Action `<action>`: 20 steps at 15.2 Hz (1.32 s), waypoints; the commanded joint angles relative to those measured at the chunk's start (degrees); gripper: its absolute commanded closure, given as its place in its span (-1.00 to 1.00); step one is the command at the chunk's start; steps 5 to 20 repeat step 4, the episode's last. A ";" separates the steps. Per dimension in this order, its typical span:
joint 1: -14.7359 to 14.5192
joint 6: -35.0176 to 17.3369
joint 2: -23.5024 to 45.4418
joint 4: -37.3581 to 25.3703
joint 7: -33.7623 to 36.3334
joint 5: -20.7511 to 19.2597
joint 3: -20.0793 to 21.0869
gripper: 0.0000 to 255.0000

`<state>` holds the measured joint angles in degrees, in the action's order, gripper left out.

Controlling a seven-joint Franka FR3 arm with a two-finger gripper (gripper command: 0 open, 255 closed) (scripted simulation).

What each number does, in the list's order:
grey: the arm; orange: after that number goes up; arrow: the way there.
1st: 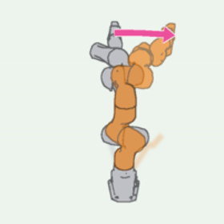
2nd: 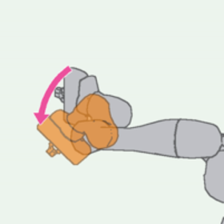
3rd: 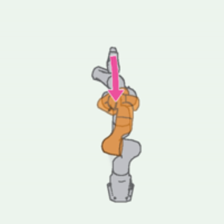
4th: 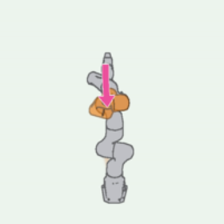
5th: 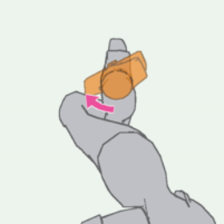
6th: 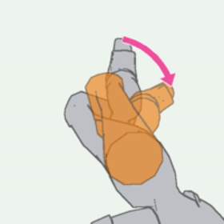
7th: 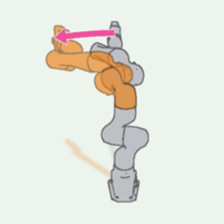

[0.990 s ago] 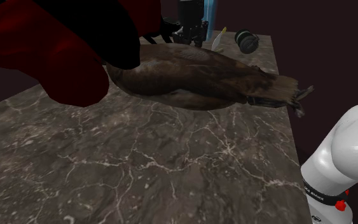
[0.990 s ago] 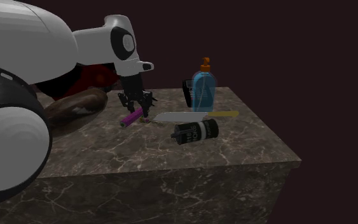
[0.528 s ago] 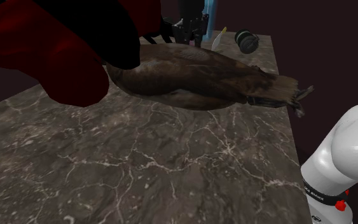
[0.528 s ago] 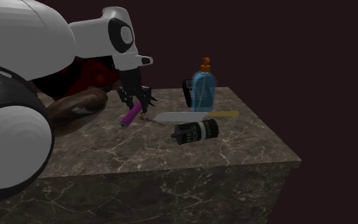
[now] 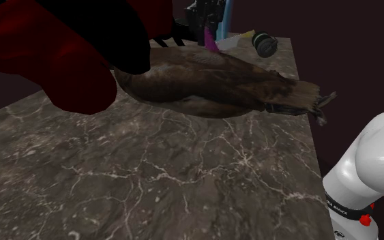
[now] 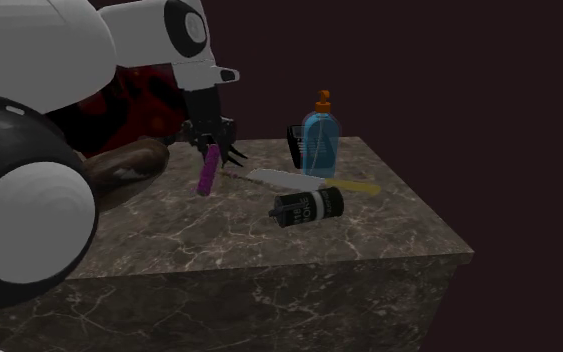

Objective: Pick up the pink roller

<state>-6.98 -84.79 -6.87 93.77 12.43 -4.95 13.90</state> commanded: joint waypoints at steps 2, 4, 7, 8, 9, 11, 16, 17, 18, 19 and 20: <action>-0.01 2.61 0.93 -3.49 -0.12 -0.23 0.09 1.00; -0.01 2.74 0.98 -3.66 -0.12 -0.24 0.10 1.00; -0.01 2.74 0.98 -3.66 -0.12 -0.24 0.10 1.00; -0.01 2.74 0.98 -3.66 -0.12 -0.24 0.10 1.00; -0.01 2.74 0.98 -3.66 -0.12 -0.24 0.10 1.00; -0.01 2.74 0.98 -3.66 -0.12 -0.24 0.10 1.00; -0.01 2.74 0.98 -3.66 -0.12 -0.24 0.10 1.00; -0.01 2.74 0.98 -3.66 -0.12 -0.24 0.10 1.00; -0.01 2.74 0.98 -3.66 -0.12 -0.24 0.10 1.00; -0.01 2.74 0.98 -3.66 -0.12 -0.24 0.10 1.00; -0.01 2.74 0.98 -3.66 -0.12 -0.24 0.10 1.00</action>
